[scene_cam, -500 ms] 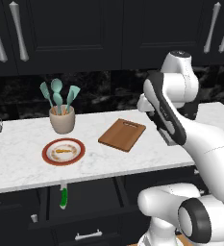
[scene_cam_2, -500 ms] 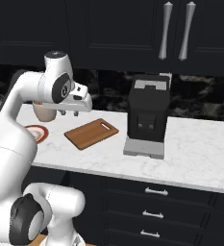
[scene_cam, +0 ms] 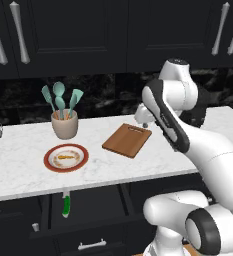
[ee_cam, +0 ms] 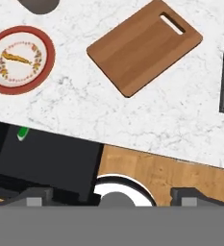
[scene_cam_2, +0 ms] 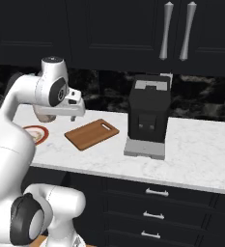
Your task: Pick up the knife from the drawer and place it on the cutting board. Then place the meat from the plate to the cutting board.
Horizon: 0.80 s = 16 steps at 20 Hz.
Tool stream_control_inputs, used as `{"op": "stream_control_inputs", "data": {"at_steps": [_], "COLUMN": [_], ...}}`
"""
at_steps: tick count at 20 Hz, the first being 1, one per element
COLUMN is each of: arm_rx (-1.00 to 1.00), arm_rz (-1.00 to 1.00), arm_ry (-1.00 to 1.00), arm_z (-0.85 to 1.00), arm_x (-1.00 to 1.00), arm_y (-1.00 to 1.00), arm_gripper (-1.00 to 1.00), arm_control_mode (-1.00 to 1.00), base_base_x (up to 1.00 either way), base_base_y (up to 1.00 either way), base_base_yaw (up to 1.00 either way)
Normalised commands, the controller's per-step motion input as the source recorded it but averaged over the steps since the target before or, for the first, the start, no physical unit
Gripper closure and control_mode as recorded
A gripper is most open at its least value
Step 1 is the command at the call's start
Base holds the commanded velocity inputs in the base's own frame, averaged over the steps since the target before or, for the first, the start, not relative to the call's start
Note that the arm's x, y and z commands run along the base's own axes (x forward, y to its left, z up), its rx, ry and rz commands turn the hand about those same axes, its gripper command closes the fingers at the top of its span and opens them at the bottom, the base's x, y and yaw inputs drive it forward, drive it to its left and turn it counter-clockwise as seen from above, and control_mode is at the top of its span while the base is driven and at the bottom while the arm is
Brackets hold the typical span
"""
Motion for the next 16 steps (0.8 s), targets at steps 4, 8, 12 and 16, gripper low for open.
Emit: {"op": "stream_control_inputs", "data": {"at_steps": [4,8,12,16], "arm_rx": [0.00,0.00,0.00,0.04], "arm_rz": [0.31,0.34,0.18,-0.05], "arm_ry": [0.08,0.09,0.05,0.01], "arm_z": [-0.63,-0.57,-0.34,-0.26], "arm_x": [-0.07,-0.22,-0.45,-0.53], "arm_y": [0.76,0.97,0.95,0.63], "arm_gripper": [-1.00,-1.00,-1.00,-1.00], "arm_control_mode": [-1.00,-1.00,-1.00,-1.00], "base_base_x": [0.00,0.00,0.00,0.00], "base_base_y": [0.00,0.00,0.00,0.00], "base_base_yaw": [0.00,0.00,0.00,0.00]}}
